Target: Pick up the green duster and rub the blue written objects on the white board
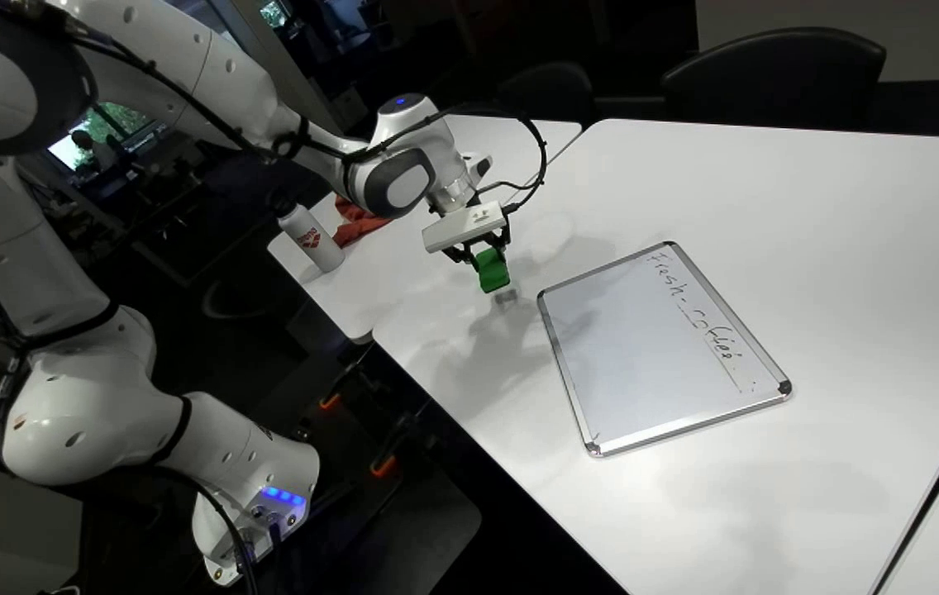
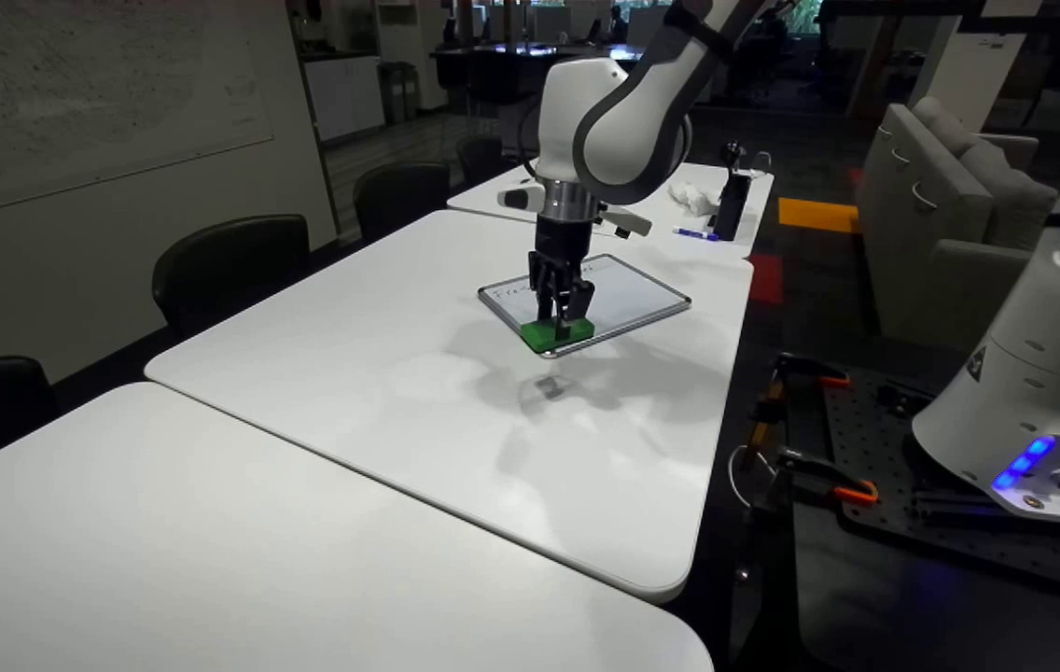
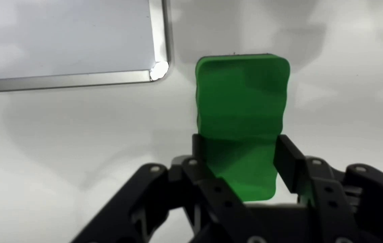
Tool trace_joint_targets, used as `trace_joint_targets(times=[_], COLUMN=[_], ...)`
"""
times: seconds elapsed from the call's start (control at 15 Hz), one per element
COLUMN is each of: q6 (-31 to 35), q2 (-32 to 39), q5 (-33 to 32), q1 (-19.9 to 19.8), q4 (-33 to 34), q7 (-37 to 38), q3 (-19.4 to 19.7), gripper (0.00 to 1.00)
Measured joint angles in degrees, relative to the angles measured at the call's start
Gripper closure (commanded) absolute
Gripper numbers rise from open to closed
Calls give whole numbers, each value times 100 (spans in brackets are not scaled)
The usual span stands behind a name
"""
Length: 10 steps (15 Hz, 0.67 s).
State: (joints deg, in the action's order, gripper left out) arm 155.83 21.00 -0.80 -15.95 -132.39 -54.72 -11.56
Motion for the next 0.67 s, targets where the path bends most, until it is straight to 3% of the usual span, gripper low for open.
trace_joint_targets(times=[0.07,0.13,0.4,0.47,0.67], q6=[-23,-37,-36,-36,-36], q2=[3,11,41,41,63], q5=[-5,-15,5,5,7], q1=[175,337,448,433,435], q4=[-74,-146,-153,-151,-149], q7=[0,0,4,2,-10], q3=[-3,-1,61,85,93], gripper=[71,46,46,71,71])
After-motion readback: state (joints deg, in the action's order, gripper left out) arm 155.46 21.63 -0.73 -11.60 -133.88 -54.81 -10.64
